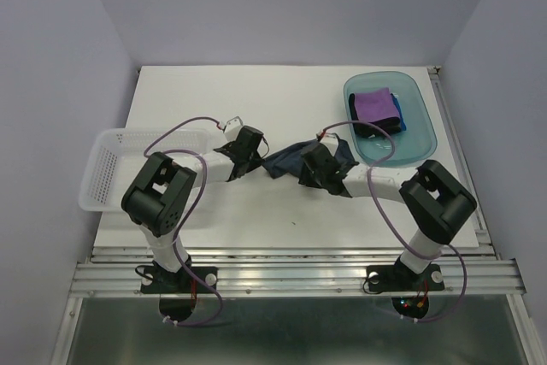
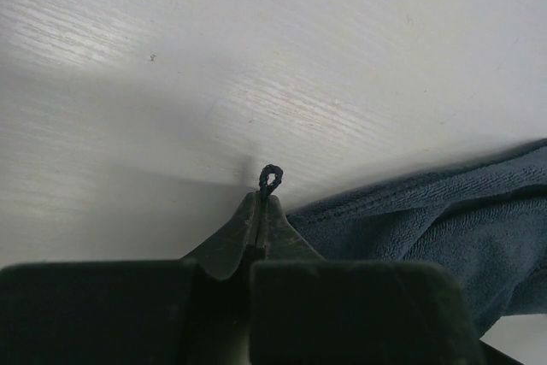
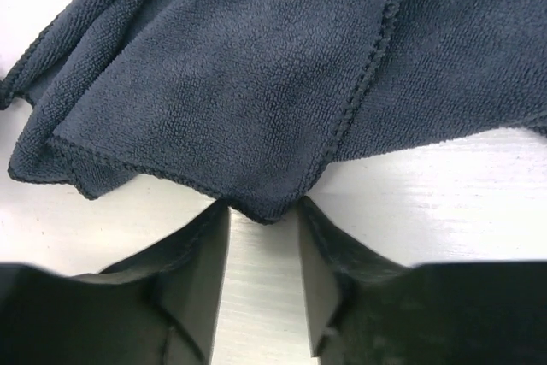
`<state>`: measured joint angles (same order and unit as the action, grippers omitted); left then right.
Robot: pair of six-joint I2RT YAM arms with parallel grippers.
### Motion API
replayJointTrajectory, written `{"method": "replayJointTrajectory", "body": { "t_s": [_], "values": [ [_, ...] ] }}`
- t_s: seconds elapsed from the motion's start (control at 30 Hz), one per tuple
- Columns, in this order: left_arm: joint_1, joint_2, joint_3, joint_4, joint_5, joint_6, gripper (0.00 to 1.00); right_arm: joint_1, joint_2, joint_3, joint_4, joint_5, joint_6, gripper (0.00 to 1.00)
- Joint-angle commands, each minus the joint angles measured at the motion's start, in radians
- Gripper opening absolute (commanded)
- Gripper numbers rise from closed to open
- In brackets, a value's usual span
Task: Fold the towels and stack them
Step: Flatten out the crumpled towel
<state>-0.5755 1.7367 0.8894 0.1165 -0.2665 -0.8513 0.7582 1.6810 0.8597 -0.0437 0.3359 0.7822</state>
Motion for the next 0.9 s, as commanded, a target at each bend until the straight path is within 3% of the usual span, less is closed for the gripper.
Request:
{"method": "replayJointTrajectory", "body": {
  "t_s": [0.0,0.33,0.47,0.53,0.87],
  "values": [
    [-0.007,-0.040,-0.029,-0.031,-0.013,-0.003,0.00,0.013,0.029,0.030,-0.016,0.028,0.012,0.41],
    [-0.011,-0.068,-0.046,-0.031,-0.016,-0.002,0.00,0.013,0.068,0.022,-0.007,0.071,0.035,0.20],
    [-0.011,-0.086,-0.055,-0.031,-0.014,0.000,0.00,0.015,0.036,0.009,0.002,0.063,0.012,0.04],
    [-0.012,-0.117,-0.058,-0.031,-0.010,0.009,0.00,0.015,0.010,0.013,-0.013,0.055,-0.033,0.01],
    [-0.041,-0.452,-0.121,-0.012,0.038,0.041,0.00,0.035,-0.461,-0.033,-0.071,-0.100,-0.242,0.01]
  ]
}}
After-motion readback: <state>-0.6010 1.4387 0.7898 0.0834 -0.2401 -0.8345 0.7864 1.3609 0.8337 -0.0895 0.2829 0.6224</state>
